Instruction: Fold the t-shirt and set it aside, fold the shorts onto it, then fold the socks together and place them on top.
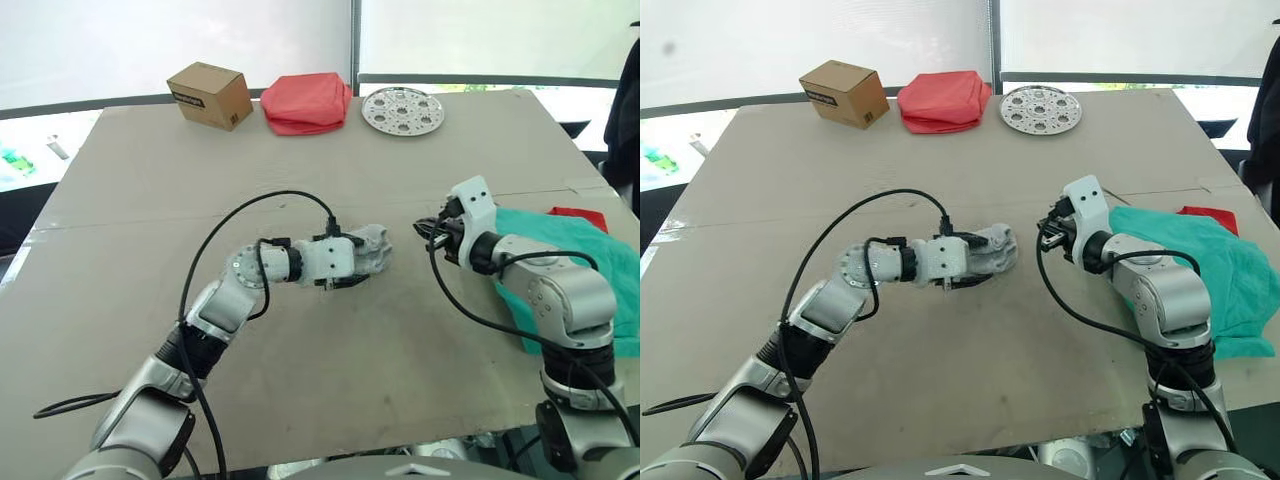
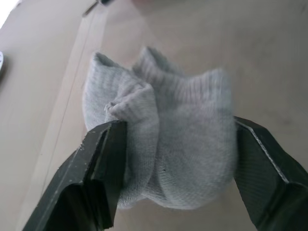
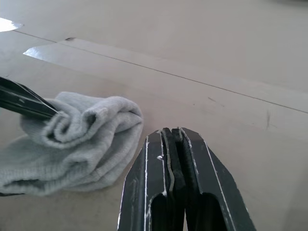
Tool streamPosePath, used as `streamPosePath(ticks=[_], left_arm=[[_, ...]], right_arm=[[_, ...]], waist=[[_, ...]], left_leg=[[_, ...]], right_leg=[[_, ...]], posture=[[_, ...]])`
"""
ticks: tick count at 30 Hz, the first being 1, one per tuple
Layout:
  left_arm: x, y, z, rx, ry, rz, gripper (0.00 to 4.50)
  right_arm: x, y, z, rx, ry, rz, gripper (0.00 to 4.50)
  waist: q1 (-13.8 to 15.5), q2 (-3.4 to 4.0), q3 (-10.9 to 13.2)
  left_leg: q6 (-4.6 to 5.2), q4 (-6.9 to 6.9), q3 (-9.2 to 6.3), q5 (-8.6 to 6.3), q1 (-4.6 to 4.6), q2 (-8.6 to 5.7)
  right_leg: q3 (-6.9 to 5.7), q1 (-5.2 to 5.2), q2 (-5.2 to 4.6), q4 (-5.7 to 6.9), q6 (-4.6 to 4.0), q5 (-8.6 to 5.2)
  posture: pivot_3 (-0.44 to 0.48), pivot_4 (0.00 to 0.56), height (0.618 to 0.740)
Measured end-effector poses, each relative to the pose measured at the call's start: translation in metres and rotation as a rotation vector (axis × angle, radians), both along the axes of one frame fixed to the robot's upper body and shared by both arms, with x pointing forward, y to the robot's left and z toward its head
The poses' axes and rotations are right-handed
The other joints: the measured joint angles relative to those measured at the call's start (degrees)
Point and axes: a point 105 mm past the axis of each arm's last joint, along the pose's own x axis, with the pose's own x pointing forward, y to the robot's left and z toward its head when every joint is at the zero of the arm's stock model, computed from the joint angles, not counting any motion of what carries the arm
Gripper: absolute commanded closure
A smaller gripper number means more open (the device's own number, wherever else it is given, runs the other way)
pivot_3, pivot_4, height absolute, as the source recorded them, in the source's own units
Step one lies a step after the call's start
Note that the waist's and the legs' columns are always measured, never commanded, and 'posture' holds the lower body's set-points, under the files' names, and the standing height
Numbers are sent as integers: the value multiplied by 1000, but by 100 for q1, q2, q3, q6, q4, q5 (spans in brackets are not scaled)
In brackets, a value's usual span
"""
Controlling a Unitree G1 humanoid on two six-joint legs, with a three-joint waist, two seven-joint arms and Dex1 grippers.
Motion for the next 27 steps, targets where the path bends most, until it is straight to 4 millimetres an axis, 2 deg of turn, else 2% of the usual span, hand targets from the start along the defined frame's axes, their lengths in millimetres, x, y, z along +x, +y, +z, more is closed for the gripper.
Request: streamPosePath(ticks=[3, 6, 8, 10, 11, 12, 13, 15, 19, 20, 21, 24, 27], left_arm=[[-10, 17, 24, -194, 225, 33, 1431], [-19, 30, 43, -302, 354, 46, 1431], [-25, 37, 45, -357, 414, 77, 1431], [-30, 44, 38, -391, 468, 128, 1431], [-33, 46, 33, -402, 487, 156, 1379], [-36, 49, 29, -403, 496, 180, 1379], [-38, 49, 25, -405, 507, 191, 1379], [-45, 52, 22, -418, 509, 227, 1379], [-51, 60, 20, -428, 482, 302, 1379], [-51, 61, 20, -428, 477, 314, 1379], [-53, 62, 18, -429, 474, 329, 1379], [-57, 62, 15, -441, 465, 346, 1379], [-61, 64, 11, -442, 467, 365, 1379]], right_arm=[[0, -2, 4, 2, -27, 13, 4500], [-1, 3, 10, 17, -68, 50, 4500], [0, 14, 14, 35, -85, 87, 4500], [7, 31, 22, 73, -104, 128, 4500], [13, 42, 26, 94, -111, 144, 3888], [20, 52, 30, 107, -118, 152, 3622], [25, 58, 30, 102, -121, 151, 3123], [36, 73, 17, 28, -108, 167, 2126], [31, 89, -39, -111, 11, 283, 2126], [29, 90, -48, -126, 19, 307, 1740], [31, 91, -49, -137, -4, 330, 1531], [36, 87, -55, -151, -32, 348, 55], [41, 67, -46, -119, -30, 324, 55]], waist=[[-24, 0, 0], [-30, 0, 0], [-40, 0, 0], [-78, 0, 0], [-94, -1, 1], [-96, -1, 0], [-84, -2, 0], [-38, -3, -1], [8, -6, -3], [1, -5, -2], [-16, -5, -7], [-34, -12, -17], [-4, -5, -12]], left_leg=[[0, 0, -7, 0, -3, 1], [1, 0, -3, 0, 3, -1], [0, 0, 1, 0, 6, -2], [-1, 0, 12, 0, 14, 0], [-2, 0, 13, 1, 16, 0], [-3, -1, 12, 2, 17, 1], [-4, -1, 13, 2, 20, 0], [-24, -1, 10, 14, 19, -2], [-28, -1, 2, 16, 5, -6], [-28, -1, 2, 16, 2, -7], [-28, -1, 9, 16, 8, -7], [-29, -2, 14, 16, 22, -7], [-29, -3, 4, 16, 17, -5]], right_leg=[[0, 1, 5, -6, 18, -11], [-3, 5, 8, -5, 26, -14], [-1, 5, 11, -7, 28, -14], [10, 4, 15, -3, 28, -13], [13, 4, 17, 0, 26, -13], [12, 3, 18, 5, 23, -12], [14, 3, 17, 11, 8, -4], [15, 3, 10, 14, -3, -1], [14, 5, 5, -4, -5, -2], [14, 4, 5, -12, -4, -1], [14, 5, 7, -13, -3, 0], [14, 13, 7, -12, -8, -3], [16, 11, 5, -8, -11, -5]], posture=[[0, 150, 740], [0, 150, 740], [0, 150, 740], [0, 150, 740], [0, 150, 740], [0, 150, 740], [0, 150, 740], [0, 150, 740], [0, 150, 740], [0, 150, 740], [0, 150, 740], [0, 150, 740], [0, 150, 740]])
